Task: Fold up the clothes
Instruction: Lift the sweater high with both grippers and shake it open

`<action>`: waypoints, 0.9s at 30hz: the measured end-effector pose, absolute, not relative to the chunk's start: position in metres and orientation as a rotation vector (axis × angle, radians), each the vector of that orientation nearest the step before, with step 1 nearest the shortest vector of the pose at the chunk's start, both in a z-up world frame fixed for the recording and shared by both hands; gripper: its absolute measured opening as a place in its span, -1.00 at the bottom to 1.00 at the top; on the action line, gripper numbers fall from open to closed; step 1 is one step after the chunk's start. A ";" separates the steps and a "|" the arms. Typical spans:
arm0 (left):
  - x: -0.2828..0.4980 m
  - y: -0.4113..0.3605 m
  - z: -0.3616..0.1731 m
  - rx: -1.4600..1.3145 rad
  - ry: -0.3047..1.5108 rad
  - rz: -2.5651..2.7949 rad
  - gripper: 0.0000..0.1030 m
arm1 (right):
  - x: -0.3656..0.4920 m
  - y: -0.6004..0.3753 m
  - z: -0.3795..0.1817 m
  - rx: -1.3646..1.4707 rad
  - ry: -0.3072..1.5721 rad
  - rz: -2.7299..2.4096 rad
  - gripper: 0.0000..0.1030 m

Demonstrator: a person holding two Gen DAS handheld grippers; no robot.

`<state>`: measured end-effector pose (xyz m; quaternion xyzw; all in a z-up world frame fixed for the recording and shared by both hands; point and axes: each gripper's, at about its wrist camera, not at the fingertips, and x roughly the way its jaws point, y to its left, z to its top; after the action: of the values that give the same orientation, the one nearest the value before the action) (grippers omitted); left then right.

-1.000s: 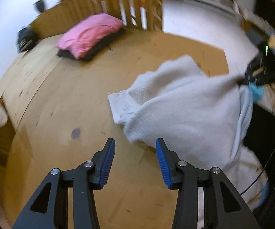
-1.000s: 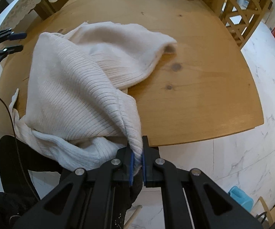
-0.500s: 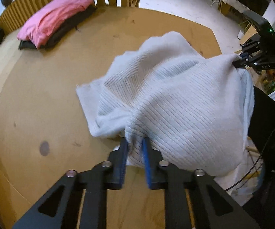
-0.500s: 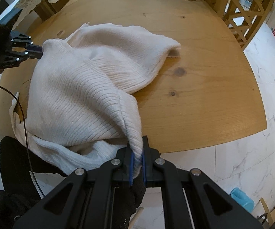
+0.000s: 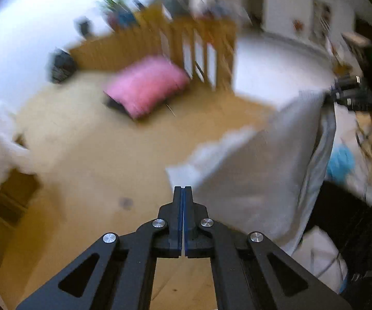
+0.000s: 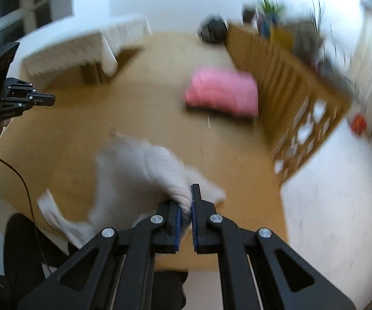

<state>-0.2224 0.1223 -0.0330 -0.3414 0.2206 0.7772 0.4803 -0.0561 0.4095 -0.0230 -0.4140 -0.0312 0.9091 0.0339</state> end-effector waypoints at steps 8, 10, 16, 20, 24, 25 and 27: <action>-0.193 0.074 0.005 -0.837 0.457 1.934 -1.00 | -0.051 0.401 -0.035 -1.381 -0.243 2.672 -0.88; -0.179 0.093 -0.030 -0.881 0.526 1.854 -0.93 | -0.037 0.415 -0.071 -1.472 -0.203 2.605 -0.88; -0.163 0.165 -0.119 -0.960 0.697 1.652 -0.54 | -0.008 0.463 -0.166 -1.699 -0.081 2.408 -0.88; -0.186 0.192 -0.149 -1.027 0.730 1.619 -0.48 | 0.003 0.484 -0.214 -1.820 0.026 2.336 -0.88; -0.215 0.214 -0.171 -1.082 0.725 1.555 -0.44 | 0.004 0.487 -0.237 -1.881 0.110 2.314 -0.88; -0.218 0.217 -0.174 -1.086 0.724 1.536 -0.40 | 0.004 0.487 -0.242 -1.890 0.126 2.312 -0.88; -0.222 0.225 -0.182 -1.103 0.728 1.495 -0.24 | 0.003 0.485 -0.249 -1.904 0.135 2.311 -0.88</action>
<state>-0.2224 0.2252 -0.1820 -0.4643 0.3064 0.6296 0.5424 0.0032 0.4854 -0.2487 -0.6336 0.0448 0.7690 0.0718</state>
